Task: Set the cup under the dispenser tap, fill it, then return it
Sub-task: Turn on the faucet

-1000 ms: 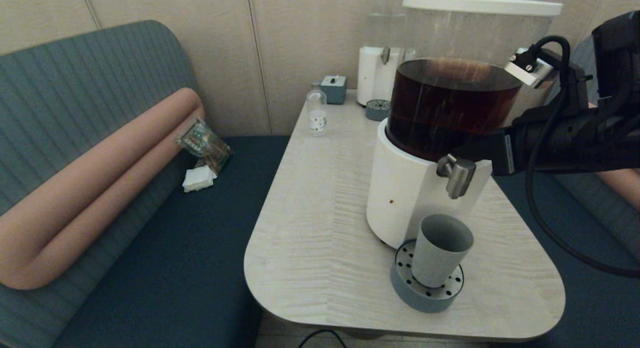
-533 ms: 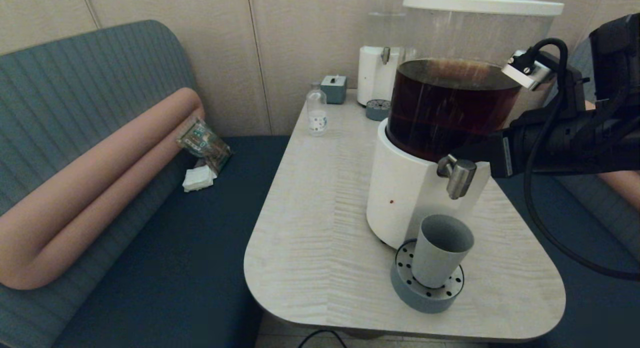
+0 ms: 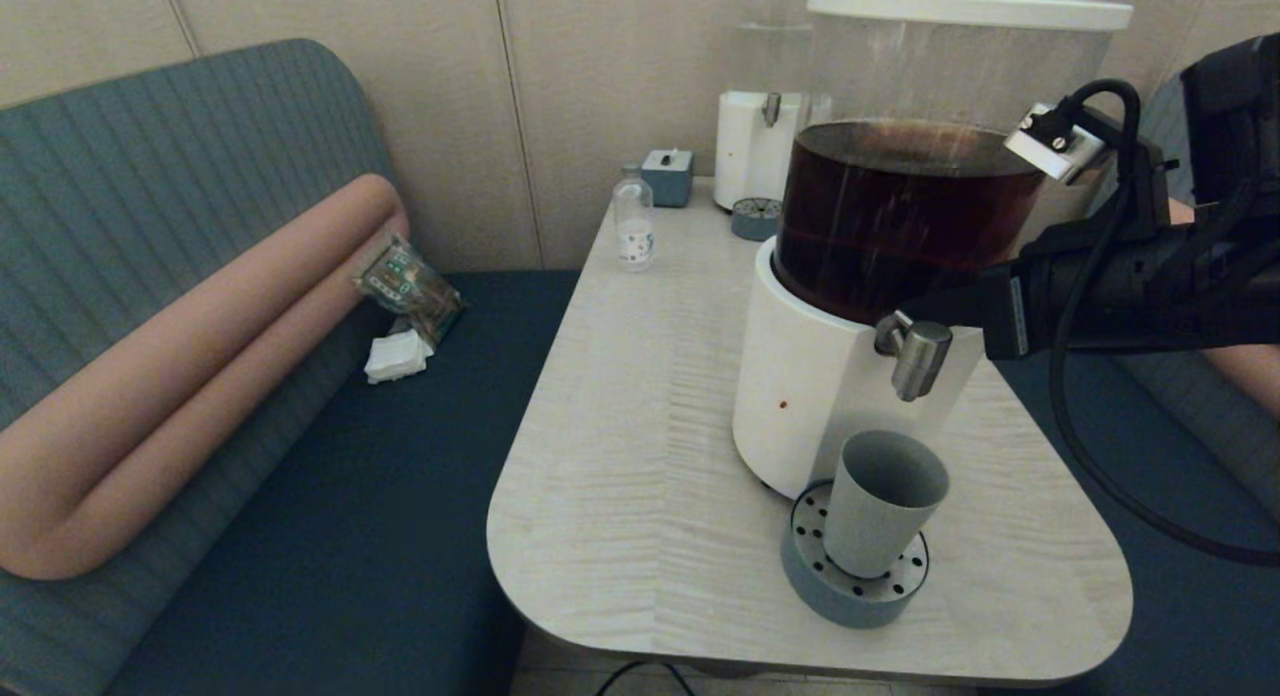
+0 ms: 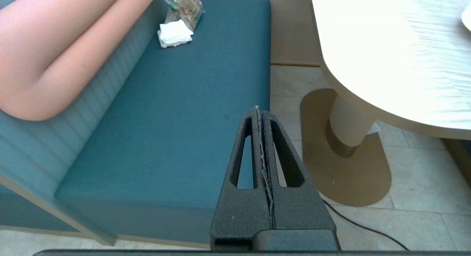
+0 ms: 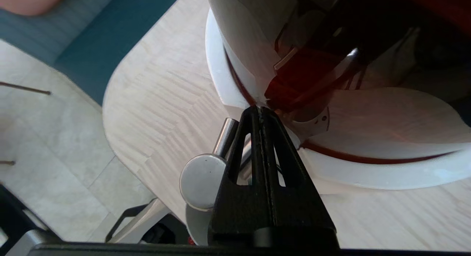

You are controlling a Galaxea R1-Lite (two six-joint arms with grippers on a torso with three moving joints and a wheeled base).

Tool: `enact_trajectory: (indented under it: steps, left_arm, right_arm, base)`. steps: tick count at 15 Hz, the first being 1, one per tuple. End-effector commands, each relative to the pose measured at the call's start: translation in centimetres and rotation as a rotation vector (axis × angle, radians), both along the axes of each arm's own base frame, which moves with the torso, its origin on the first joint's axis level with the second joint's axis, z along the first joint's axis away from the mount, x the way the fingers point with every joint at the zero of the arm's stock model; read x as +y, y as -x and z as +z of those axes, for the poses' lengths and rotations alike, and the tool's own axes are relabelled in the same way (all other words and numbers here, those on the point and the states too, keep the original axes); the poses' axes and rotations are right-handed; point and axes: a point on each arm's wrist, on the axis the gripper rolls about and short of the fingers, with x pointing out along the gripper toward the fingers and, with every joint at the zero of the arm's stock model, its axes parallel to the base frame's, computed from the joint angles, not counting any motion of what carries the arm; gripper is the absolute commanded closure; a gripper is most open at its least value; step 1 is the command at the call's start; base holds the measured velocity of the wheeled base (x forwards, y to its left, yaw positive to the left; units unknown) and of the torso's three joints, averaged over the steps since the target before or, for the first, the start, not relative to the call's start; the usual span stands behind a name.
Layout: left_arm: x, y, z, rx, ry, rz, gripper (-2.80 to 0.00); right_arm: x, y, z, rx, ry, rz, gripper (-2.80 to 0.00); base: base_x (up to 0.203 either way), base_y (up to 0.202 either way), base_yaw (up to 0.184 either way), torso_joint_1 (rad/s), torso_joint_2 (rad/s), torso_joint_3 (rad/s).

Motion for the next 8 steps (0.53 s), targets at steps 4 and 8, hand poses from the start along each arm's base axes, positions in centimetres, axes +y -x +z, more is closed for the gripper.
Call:
enact_trajectory:
  steps: [4,8]
  left_arm:
    - [0.0,-0.01,0.0,0.001,0.0,0.001,0.0]
    - [0.0,-0.01,0.0,0.001,0.001,0.001,0.0]
  right_arm:
    - [0.01,0.24,0.03,0.008,-0.02,0.045,0.0]
    - [0.08,0.28,0.0,0.014,-0.032,0.079,0.0]
  base:
    - [0.0,0.0,0.0,0.0,0.0,0.0]
    - [0.0,0.0,0.0,0.0,0.0,0.0]
